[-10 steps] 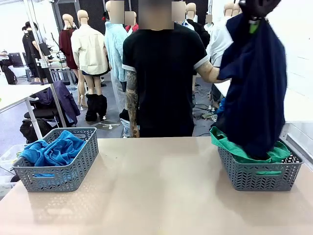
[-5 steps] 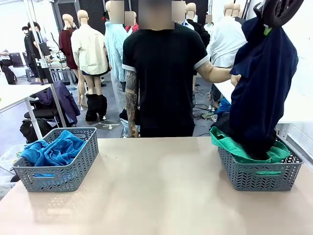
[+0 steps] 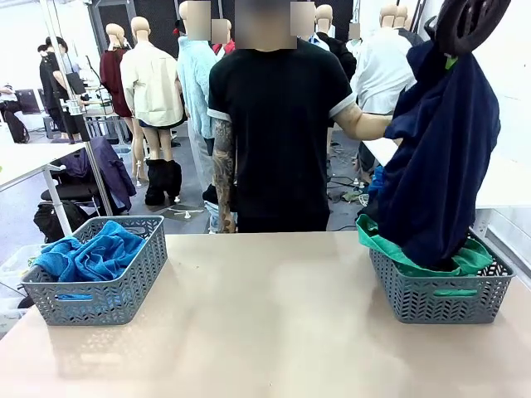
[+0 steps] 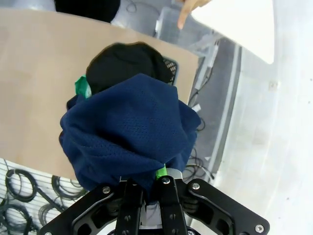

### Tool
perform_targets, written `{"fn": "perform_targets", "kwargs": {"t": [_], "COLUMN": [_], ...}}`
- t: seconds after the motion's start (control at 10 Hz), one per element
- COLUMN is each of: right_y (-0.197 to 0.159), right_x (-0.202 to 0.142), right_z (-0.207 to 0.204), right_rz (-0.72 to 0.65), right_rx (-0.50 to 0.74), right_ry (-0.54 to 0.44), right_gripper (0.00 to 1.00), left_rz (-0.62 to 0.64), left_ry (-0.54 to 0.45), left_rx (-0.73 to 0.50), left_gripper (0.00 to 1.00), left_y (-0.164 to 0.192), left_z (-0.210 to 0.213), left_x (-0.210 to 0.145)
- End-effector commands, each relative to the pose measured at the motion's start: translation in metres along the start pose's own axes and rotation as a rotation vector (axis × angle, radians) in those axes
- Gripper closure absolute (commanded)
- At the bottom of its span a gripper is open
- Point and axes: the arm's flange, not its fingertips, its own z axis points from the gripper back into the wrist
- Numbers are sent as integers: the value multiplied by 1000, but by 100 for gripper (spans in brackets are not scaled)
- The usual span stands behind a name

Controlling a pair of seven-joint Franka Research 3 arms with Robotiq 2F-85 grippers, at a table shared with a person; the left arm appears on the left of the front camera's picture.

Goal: Sort the tops and bottoms.
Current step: Sort the clothes according to human instructions.

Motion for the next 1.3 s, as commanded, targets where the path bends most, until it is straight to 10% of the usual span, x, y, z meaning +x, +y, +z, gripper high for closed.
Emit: {"fn": "perform_targets", "kwargs": {"t": [0.0, 1.0, 1.2], "right_y": [-16, -1, 2], "right_x": [16, 30, 26], "right_z": [-40, -287, -285], "right_rz": [27, -53, -65], "right_rx": [74, 386, 376], "right_ry": [12, 332, 345], "right_gripper": [100, 98, 72], "left_rz": [4, 4, 4], "left_ry": [-2, -2, -2], "left_rx": [-2, -2, -2], "left_gripper": [0, 0, 0], "left_y": [-1, -1, -1], "left_z": [0, 0, 0], "left_x": [0, 0, 0]}}
